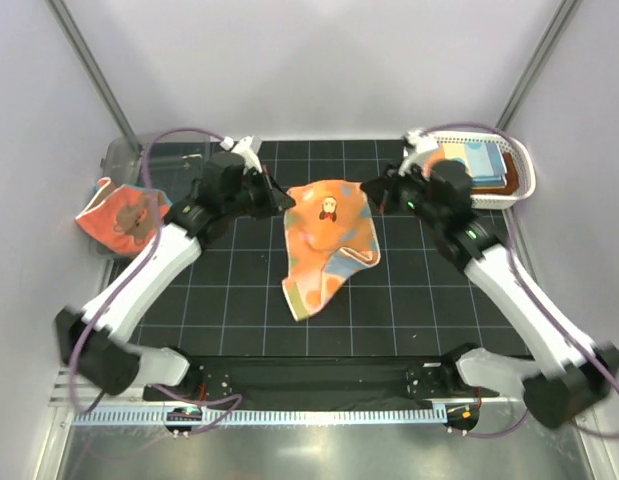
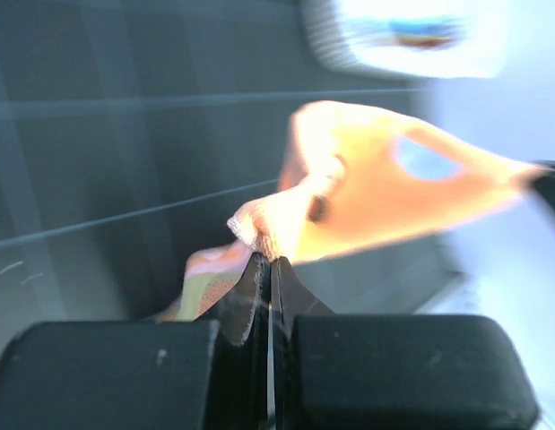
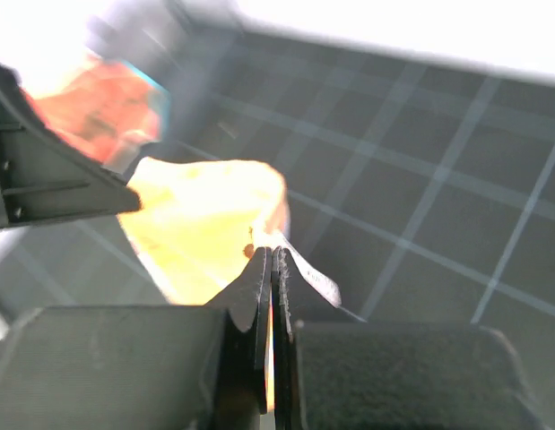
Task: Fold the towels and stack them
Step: Flatten out the crumpled towel
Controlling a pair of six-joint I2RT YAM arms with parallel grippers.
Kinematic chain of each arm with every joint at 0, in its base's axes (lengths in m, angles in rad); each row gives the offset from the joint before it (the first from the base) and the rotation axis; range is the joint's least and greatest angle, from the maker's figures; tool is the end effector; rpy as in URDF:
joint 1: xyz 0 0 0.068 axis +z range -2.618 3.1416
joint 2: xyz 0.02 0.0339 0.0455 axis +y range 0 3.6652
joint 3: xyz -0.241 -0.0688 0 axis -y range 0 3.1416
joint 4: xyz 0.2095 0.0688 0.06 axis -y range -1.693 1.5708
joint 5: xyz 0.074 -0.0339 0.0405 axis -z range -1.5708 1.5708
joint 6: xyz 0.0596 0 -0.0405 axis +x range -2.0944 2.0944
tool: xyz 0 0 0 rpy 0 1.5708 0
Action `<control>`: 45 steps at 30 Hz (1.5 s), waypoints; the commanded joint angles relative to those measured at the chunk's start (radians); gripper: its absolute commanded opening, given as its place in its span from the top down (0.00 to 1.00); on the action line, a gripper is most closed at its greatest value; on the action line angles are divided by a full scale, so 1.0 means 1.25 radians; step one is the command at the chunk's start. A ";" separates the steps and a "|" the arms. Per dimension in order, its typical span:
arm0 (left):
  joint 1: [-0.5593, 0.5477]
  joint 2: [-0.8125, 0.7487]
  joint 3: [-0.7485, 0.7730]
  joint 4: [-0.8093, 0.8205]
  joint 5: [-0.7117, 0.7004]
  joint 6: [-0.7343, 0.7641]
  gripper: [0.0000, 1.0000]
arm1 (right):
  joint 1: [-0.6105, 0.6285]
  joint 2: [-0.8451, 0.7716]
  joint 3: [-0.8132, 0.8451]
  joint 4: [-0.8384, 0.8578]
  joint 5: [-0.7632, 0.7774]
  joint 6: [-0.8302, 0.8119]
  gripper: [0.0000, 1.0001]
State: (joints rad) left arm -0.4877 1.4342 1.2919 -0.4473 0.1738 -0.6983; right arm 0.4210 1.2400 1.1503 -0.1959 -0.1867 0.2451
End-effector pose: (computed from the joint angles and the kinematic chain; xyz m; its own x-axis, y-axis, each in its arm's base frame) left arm 0.2720 -0.1559 0.3082 -0.7546 -0.3165 -0.5748 0.1350 0.7824 -0.6080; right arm 0.2537 0.1257 0.3451 -0.3863 0.0883 -0.9181 -0.4849 0.8273 0.2836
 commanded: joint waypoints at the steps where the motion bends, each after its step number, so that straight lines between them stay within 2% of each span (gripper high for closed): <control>1: -0.088 -0.192 -0.039 0.058 0.074 -0.033 1.00 | 0.023 -0.224 -0.076 -0.099 -0.016 0.025 0.99; 2: -0.116 -0.227 -0.055 0.066 0.070 -0.040 1.00 | 0.026 -0.275 -0.087 -0.120 -0.043 0.031 0.99; 3: -0.142 -0.257 -0.089 0.075 0.065 -0.055 1.00 | 0.030 -0.387 -0.105 -0.136 -0.065 0.043 0.99; 4: -0.203 -0.322 -0.106 0.099 0.043 -0.080 1.00 | 0.031 -0.434 -0.110 -0.154 -0.093 0.066 0.99; 6: -0.262 -0.371 -0.127 0.127 0.001 -0.111 1.00 | 0.031 -0.522 -0.103 -0.155 -0.112 0.140 0.99; 7: -0.325 -0.392 -0.122 0.149 -0.033 -0.117 1.00 | 0.031 -0.575 -0.093 -0.155 -0.108 0.163 0.99; 10: -0.401 -0.385 -0.059 0.150 -0.088 -0.093 1.00 | 0.031 -0.614 -0.048 -0.146 -0.089 0.217 0.99; 11: -0.441 -0.380 -0.047 0.149 -0.106 -0.087 1.00 | 0.031 -0.613 -0.036 -0.146 -0.073 0.221 0.99; 14: -0.483 -0.343 0.018 0.115 -0.178 -0.064 1.00 | 0.031 -0.585 0.015 -0.151 -0.054 0.213 0.99; 16: -0.485 -0.319 0.067 0.059 -0.227 -0.056 1.00 | 0.031 -0.567 0.048 -0.149 -0.014 0.202 0.99; 21: -0.473 -0.232 0.231 -0.130 -0.536 0.014 1.00 | 0.030 -0.445 0.090 -0.120 0.134 0.124 0.99; 24: -0.437 -0.187 0.308 -0.176 -0.616 0.060 1.00 | 0.031 -0.367 0.118 -0.085 0.187 0.094 0.99; 26: -0.432 -0.177 0.322 -0.167 -0.607 0.090 1.00 | 0.031 -0.334 0.137 -0.078 0.162 0.074 0.99; 29: -0.433 -0.179 0.335 -0.155 -0.528 0.112 1.00 | 0.031 -0.321 0.171 -0.101 0.032 0.065 0.99; 32: -0.432 -0.228 0.276 -0.125 -0.440 0.094 1.00 | 0.031 -0.384 0.141 -0.132 -0.070 0.057 0.99; 34: -0.432 -0.287 0.193 -0.078 -0.382 0.064 1.00 | 0.031 -0.433 0.127 -0.181 -0.109 0.057 0.99; 38: -0.447 -0.354 0.088 -0.037 -0.323 0.017 1.00 | 0.031 -0.517 0.059 -0.198 -0.207 0.107 0.99; 40: -0.471 -0.366 0.060 -0.029 -0.328 0.009 1.00 | 0.031 -0.544 0.024 -0.172 -0.225 0.151 0.99; 42: -0.529 -0.366 0.062 -0.036 -0.395 0.017 1.00 | 0.031 -0.571 0.009 -0.139 -0.215 0.178 0.99; 44: -0.552 -0.341 0.089 -0.060 -0.469 0.032 1.00 | 0.031 -0.558 0.022 -0.134 -0.166 0.170 0.99; 45: -0.554 -0.329 0.105 -0.070 -0.498 0.033 1.00 | 0.031 -0.543 0.029 -0.140 -0.104 0.143 0.99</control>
State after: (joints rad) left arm -1.1557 0.9886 1.3743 -0.5655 -0.3290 -0.6643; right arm 0.4564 0.5053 1.1862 -0.4110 -0.4000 0.4179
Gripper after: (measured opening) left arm 0.012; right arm 0.038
